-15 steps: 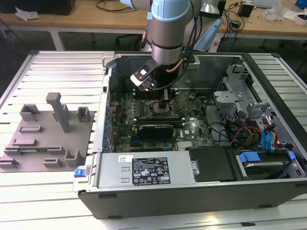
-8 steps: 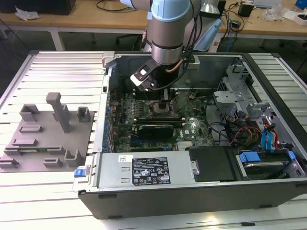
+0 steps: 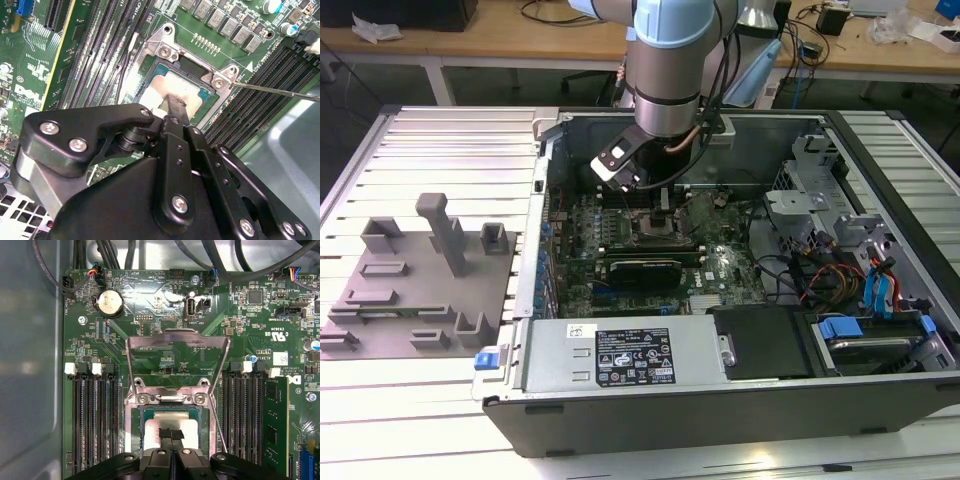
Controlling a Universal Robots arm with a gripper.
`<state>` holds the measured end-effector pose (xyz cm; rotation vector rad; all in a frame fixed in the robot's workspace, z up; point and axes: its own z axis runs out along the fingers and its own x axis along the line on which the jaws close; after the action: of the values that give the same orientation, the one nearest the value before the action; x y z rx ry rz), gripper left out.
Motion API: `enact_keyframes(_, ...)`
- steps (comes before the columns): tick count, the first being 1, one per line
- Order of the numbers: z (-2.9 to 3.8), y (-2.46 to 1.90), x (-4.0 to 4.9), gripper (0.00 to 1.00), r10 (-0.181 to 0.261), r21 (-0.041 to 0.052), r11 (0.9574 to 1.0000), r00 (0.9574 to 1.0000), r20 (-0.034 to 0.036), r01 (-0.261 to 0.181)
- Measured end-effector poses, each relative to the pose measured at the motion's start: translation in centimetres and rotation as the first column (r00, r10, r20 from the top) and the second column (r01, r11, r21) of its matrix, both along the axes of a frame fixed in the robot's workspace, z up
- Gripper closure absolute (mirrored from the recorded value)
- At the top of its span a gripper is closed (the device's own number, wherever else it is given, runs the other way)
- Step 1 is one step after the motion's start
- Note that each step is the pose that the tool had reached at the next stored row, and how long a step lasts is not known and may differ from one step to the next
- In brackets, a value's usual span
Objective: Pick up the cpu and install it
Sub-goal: 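Place the cpu into insertion slot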
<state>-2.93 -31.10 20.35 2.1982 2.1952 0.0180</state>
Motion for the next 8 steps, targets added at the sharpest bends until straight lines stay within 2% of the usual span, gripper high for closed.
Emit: enact_keyframes(8,0.0,0.01,0.0,0.89,0.0,0.0009,1.0,1.0,0.0003,0.0)
